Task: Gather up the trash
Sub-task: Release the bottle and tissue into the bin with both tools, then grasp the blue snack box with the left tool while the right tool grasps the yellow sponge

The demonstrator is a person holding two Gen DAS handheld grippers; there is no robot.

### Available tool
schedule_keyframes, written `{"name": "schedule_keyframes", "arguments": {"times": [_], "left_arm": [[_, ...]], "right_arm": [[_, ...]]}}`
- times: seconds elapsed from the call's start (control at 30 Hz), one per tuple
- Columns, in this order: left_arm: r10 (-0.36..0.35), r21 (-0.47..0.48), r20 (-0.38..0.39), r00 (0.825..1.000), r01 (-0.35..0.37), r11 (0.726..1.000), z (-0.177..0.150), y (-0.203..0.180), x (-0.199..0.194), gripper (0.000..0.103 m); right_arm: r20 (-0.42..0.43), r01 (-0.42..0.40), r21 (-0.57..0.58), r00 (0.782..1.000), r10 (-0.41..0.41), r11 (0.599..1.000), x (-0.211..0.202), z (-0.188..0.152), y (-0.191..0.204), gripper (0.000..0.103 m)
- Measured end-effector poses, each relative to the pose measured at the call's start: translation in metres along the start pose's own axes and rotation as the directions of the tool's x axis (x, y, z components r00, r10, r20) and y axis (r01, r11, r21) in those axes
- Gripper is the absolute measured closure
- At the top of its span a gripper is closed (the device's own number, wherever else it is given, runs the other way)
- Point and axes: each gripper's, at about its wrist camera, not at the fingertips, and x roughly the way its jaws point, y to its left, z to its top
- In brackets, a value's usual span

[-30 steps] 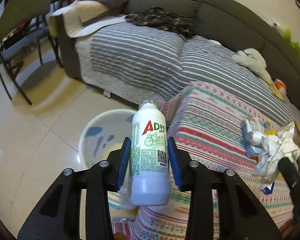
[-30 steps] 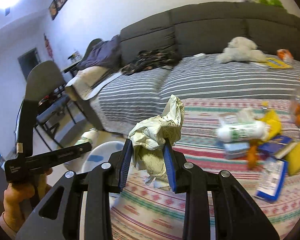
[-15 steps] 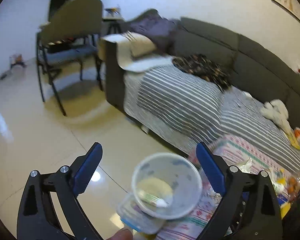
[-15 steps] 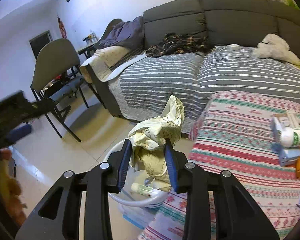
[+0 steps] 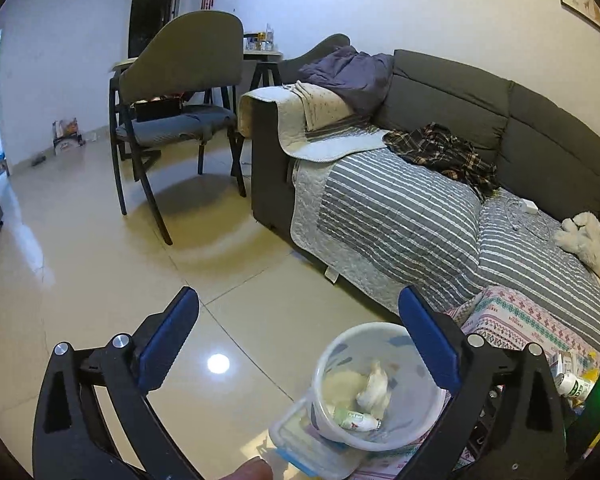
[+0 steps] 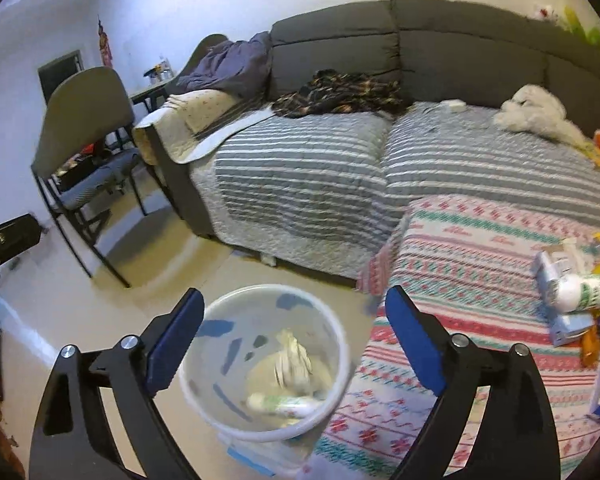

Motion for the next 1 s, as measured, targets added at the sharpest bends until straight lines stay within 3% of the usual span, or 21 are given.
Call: {"name": "schedule_keyframes", "arguments": {"times": [0.13,0.3,0.63,1.0], "left_arm": [[-0.009,0.020,-0.005,1.000,0.009,1.000,-0.003,-0.010,-0.001,0.007],[-0.025,0.046,-0.019,1.000,0.026,0.999,-0.008,-0.029,0.000,0.007],[-0.093,0.157,-0.048,0.994,0.100,0.983,-0.029,-0.095,-0.008,0.007],[-0.176,0.259,-0.066,0.982,0.187,0.947,-0.056,-0.166,-0.026,0.007]], "right_arm": [[0.027,0.079,-0.029,0.997,-0.079,0.996,-0.009,0.003,-0.008,0.012],[0.071,0.207,-0.038,0.976,-0.204,0.978,-0.026,0.008,-0.029,0.007],[0.101,0.343,0.030,0.933,-0.344,0.939,-0.062,0.012,-0.096,0.007],[0.105,0.450,0.083,0.883,-0.457,0.889,-0.099,0.006,-0.167,0.007]]}}
